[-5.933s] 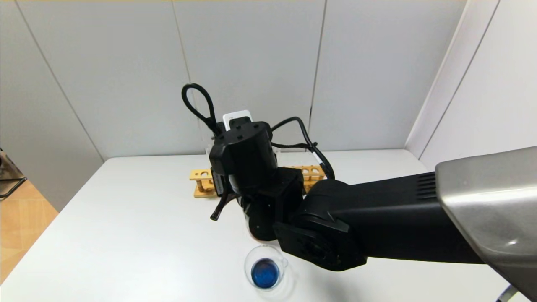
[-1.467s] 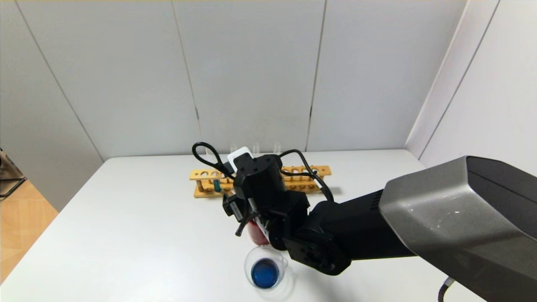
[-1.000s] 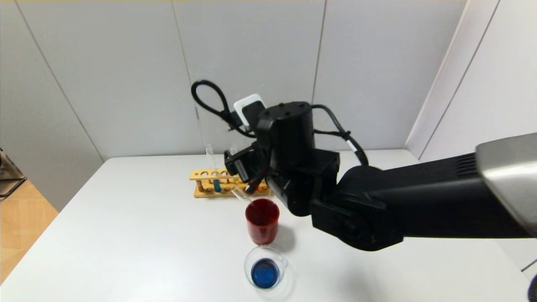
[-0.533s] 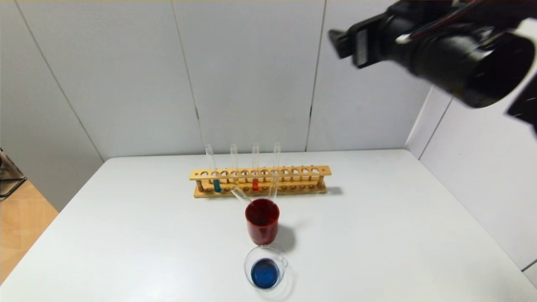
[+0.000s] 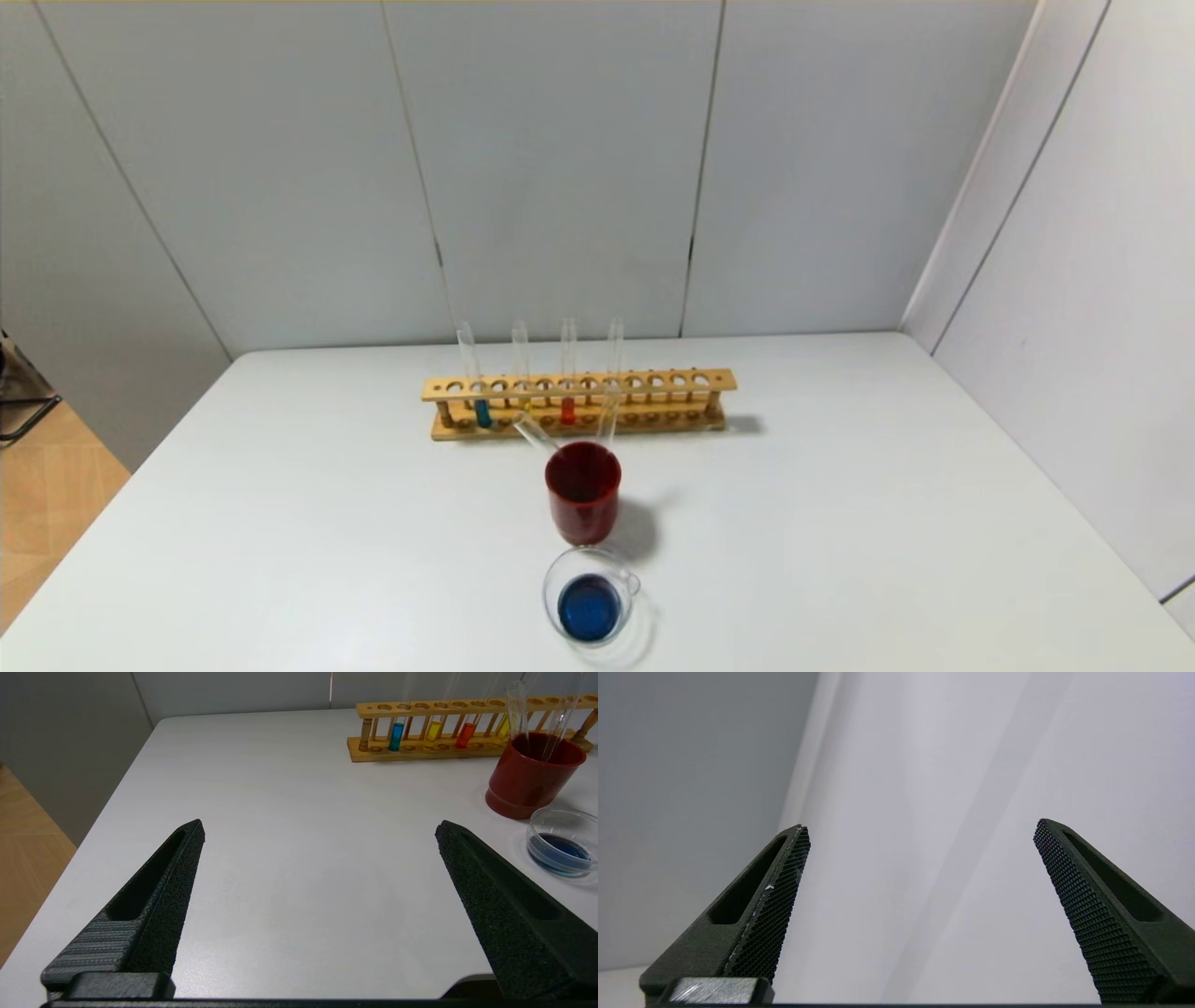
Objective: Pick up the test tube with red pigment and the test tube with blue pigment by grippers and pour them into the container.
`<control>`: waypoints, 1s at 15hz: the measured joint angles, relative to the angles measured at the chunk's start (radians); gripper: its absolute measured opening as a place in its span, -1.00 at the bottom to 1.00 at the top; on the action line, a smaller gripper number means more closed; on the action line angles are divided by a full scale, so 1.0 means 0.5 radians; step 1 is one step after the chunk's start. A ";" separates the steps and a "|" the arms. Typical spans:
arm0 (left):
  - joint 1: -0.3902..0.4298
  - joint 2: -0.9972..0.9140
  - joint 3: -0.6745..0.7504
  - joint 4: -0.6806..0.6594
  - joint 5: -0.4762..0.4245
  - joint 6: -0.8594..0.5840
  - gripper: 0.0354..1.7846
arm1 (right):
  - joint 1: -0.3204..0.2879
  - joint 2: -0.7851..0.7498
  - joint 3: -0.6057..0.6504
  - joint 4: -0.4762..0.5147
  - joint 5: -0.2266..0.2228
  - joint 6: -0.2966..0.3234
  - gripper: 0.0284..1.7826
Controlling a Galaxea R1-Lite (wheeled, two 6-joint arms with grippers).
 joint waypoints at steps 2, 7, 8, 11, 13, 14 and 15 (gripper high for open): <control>0.000 0.000 0.000 0.000 0.000 0.001 0.96 | -0.219 -0.397 -0.003 0.385 0.000 0.000 0.96; 0.000 0.000 0.000 0.000 0.001 0.001 0.96 | -0.445 -1.023 0.296 0.945 -0.004 0.205 0.96; 0.000 0.000 0.000 0.000 0.000 0.002 0.96 | -0.447 -1.087 0.411 0.947 -0.003 0.286 0.96; 0.000 0.000 -0.001 -0.001 0.000 0.001 0.96 | -0.411 -1.204 0.792 0.866 0.071 0.682 0.96; 0.000 0.000 -0.001 -0.001 0.000 0.001 0.96 | -0.378 -1.238 1.022 0.608 0.253 1.014 0.96; 0.000 0.000 -0.001 -0.001 0.000 0.001 0.96 | -0.368 -1.245 1.100 0.433 0.361 1.149 0.96; 0.000 0.000 -0.001 0.000 0.000 0.000 0.96 | -0.361 -1.249 1.152 0.233 0.481 1.251 0.96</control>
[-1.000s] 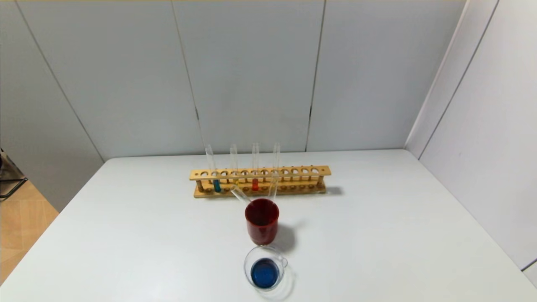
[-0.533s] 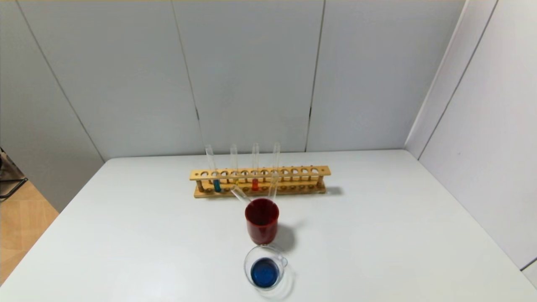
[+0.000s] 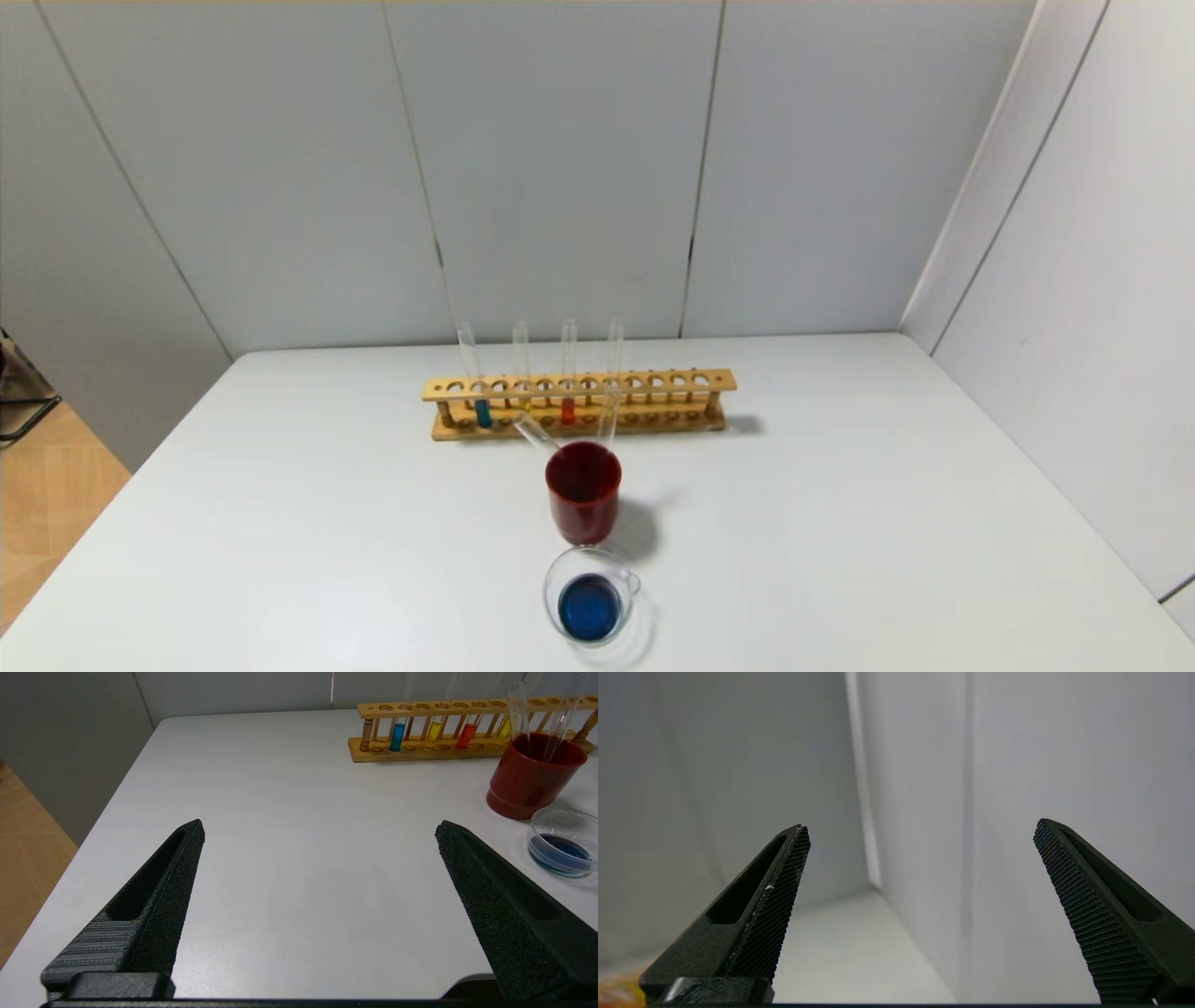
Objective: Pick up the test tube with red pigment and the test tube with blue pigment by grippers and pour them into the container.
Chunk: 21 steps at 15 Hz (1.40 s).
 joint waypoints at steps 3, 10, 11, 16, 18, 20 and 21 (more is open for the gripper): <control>0.000 0.000 0.000 0.000 0.001 0.001 0.96 | 0.001 -0.006 0.037 -0.559 0.433 0.071 0.96; 0.000 0.000 0.000 -0.001 0.000 0.001 0.96 | -0.031 -0.330 0.109 -0.797 0.767 0.012 0.96; 0.000 0.000 0.000 -0.001 0.000 0.001 0.96 | -0.031 -0.367 0.177 -0.819 0.792 0.003 0.96; 0.000 0.000 0.000 -0.001 0.000 0.001 0.96 | -0.023 -0.429 0.354 -0.990 0.872 0.015 0.96; 0.000 0.000 0.000 0.000 0.001 0.001 0.96 | -0.023 -0.431 0.390 -1.006 0.904 0.029 0.96; 0.000 0.000 0.000 -0.001 0.000 0.002 0.96 | -0.022 -0.432 0.462 -1.019 0.901 0.026 0.96; 0.000 0.000 0.000 -0.001 0.000 0.002 0.96 | -0.022 -0.433 0.529 -1.023 0.898 0.026 0.96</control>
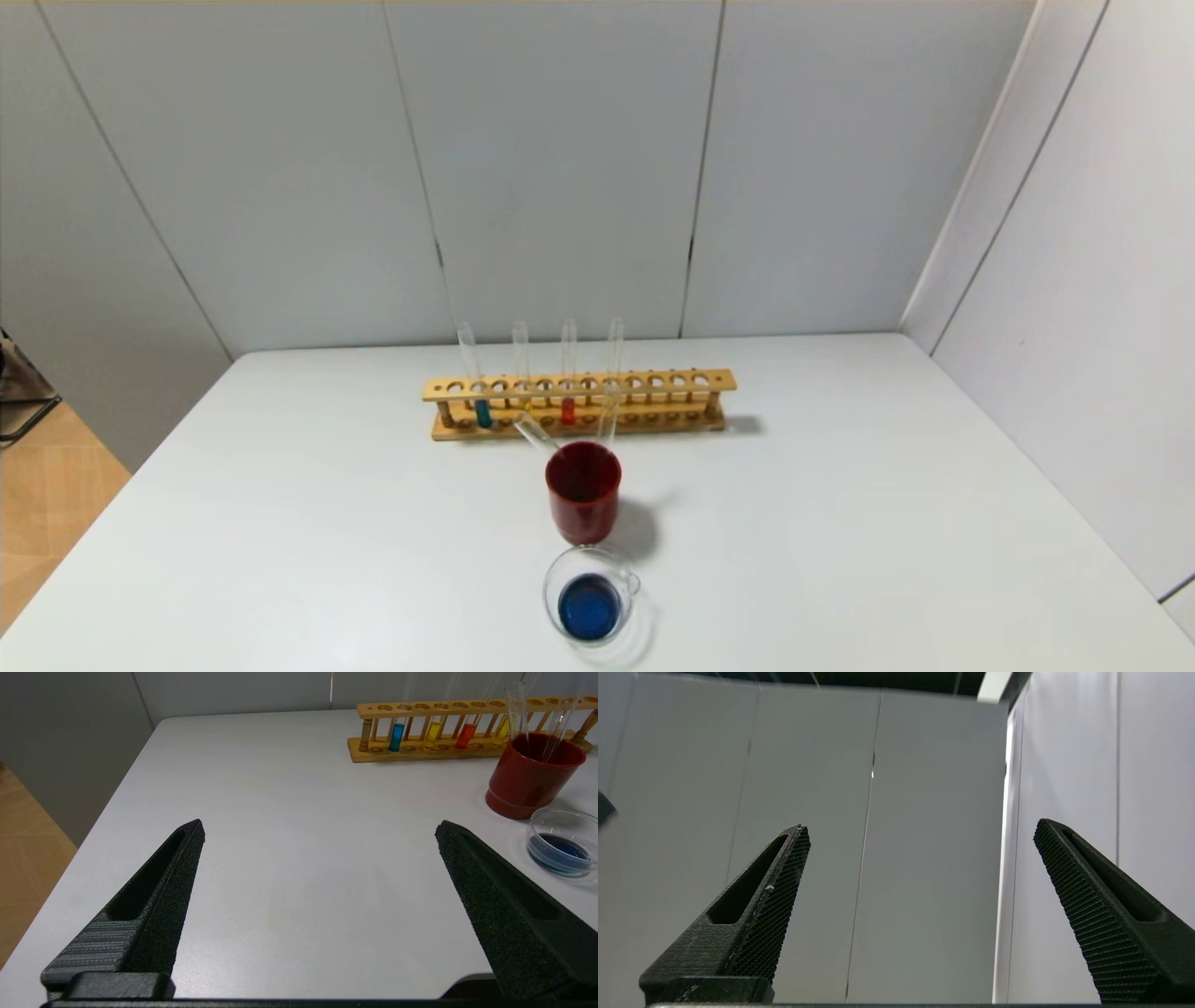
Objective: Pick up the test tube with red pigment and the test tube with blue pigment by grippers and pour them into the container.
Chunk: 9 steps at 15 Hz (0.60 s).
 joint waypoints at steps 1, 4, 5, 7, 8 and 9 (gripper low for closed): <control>0.000 0.000 0.000 0.000 0.000 0.001 0.96 | 0.000 0.000 0.096 -0.003 -0.001 0.003 0.96; 0.000 0.000 0.000 0.000 0.000 -0.001 0.96 | 0.000 0.000 0.503 -0.012 0.007 0.004 0.96; 0.000 0.000 0.000 0.000 0.001 -0.001 0.96 | 0.000 0.000 0.654 -0.034 0.011 0.004 0.96; 0.000 0.000 0.000 0.000 0.000 -0.001 0.96 | 0.000 -0.001 0.943 -0.083 0.019 -0.002 0.96; 0.000 0.000 0.000 0.000 0.001 -0.002 0.96 | 0.000 -0.001 1.024 -0.061 0.018 0.005 0.96; 0.000 0.000 0.000 0.000 0.000 -0.002 0.96 | 0.000 -0.001 1.064 -0.008 0.015 0.000 0.96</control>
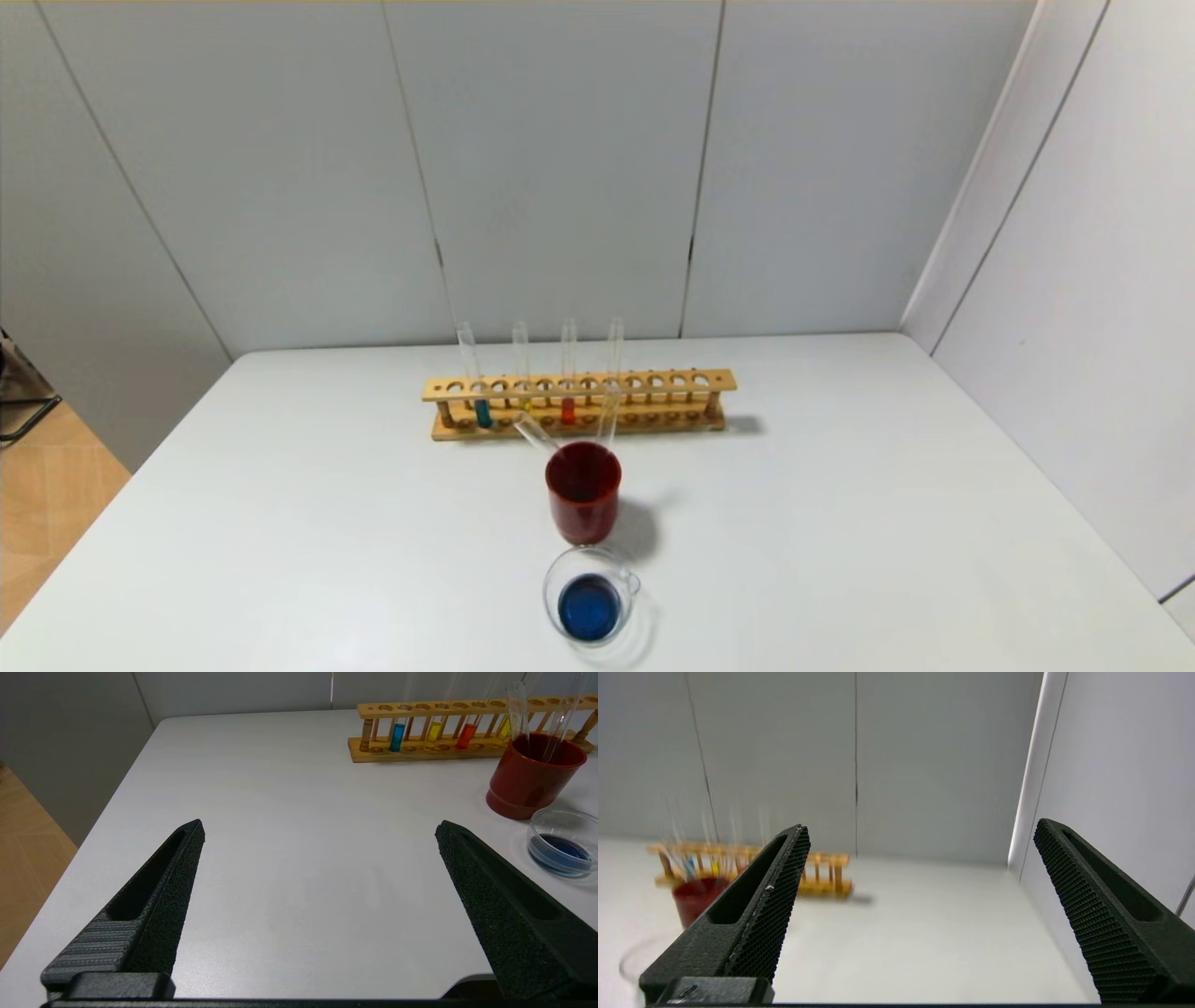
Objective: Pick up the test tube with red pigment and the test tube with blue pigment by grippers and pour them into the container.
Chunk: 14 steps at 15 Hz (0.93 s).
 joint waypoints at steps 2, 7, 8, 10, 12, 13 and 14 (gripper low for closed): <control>0.000 0.000 0.000 0.000 0.000 -0.001 0.96 | 0.000 0.000 0.031 0.171 0.000 -0.029 0.96; 0.000 0.000 0.000 0.000 0.001 -0.001 0.96 | -0.001 0.000 0.042 0.548 -0.166 -0.067 0.96; 0.000 0.000 0.000 0.000 0.000 0.000 0.96 | -0.001 0.000 0.042 0.616 -0.191 -0.104 0.96; 0.000 0.000 0.000 0.000 0.000 0.000 0.96 | -0.002 0.000 0.033 0.707 -0.210 -0.166 0.96; 0.000 0.000 0.000 0.000 0.001 0.002 0.96 | -0.003 -0.001 0.032 0.697 -0.204 -0.165 0.96; 0.000 0.000 0.000 0.001 0.000 0.001 0.96 | -0.003 -0.001 0.032 0.696 -0.202 -0.164 0.96; 0.000 0.000 0.000 0.000 0.000 0.000 0.96 | -0.003 -0.001 0.032 0.696 -0.205 -0.161 0.96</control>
